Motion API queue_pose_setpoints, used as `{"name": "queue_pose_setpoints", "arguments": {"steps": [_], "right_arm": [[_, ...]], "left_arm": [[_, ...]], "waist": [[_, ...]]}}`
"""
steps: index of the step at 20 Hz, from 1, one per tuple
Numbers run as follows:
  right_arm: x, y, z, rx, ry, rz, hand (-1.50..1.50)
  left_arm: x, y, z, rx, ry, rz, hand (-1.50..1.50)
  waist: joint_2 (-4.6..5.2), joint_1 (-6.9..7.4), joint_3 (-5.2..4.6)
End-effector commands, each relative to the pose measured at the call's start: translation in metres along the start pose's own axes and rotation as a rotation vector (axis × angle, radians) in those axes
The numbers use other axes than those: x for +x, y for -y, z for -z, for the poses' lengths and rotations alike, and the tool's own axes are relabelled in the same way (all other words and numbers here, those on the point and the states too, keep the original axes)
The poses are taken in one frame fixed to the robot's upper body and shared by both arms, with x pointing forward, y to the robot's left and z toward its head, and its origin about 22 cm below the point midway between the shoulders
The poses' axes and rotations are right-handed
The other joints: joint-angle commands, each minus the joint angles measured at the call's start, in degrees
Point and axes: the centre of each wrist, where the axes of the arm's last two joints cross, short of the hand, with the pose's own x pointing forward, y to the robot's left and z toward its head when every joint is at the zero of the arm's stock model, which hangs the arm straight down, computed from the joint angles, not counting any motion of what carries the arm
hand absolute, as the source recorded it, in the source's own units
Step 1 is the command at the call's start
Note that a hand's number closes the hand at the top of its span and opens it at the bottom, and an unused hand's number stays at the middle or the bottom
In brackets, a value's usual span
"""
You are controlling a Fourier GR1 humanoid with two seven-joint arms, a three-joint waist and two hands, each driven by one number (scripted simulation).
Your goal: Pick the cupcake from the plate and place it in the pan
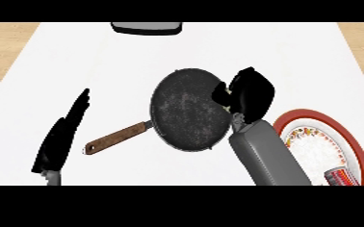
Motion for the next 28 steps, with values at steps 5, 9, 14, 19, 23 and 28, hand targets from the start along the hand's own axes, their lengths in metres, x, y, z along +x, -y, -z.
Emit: {"name": "queue_pose_setpoints", "arguments": {"steps": [5, 9, 14, 19, 23, 28], "right_arm": [[-0.01, -0.018, 0.042, 0.175, -0.33, 0.334, 1.5], [-0.012, -0.027, 0.053, 0.226, -0.401, 0.474, -1.5], [-0.001, -0.037, 0.047, 0.024, -0.276, 0.653, -1.5], [0.007, -0.037, 0.059, -0.187, -0.282, 0.781, -1.5], [-0.022, -0.055, 0.059, -0.328, -0.36, 0.845, -1.5], [-0.045, -0.057, 0.052, -0.391, -0.427, 0.91, -1.5]], "left_arm": [[-0.005, 0.008, 0.0, -0.014, 0.015, -0.012, 0.0], [0.01, 0.006, 0.01, -0.039, 0.043, 0.004, 0.0], [0.002, 0.004, 0.007, -0.008, 0.021, -0.016, 0.0], [0.001, 0.007, 0.0, -0.013, -0.016, -0.01, 0.0], [-0.005, 0.0, -0.006, 0.006, -0.018, 0.004, 0.0], [-0.016, 0.006, -0.013, 0.039, -0.035, -0.021, 0.0]], "waist": [[0.68, 1.35, 0.26], [0.99, 2.52, 0.32], [0.25, 1.81, 0.07], [-0.16, 0.8, 0.01], [-0.81, -0.96, -0.04], [-1.52, -3.29, -0.17]]}}
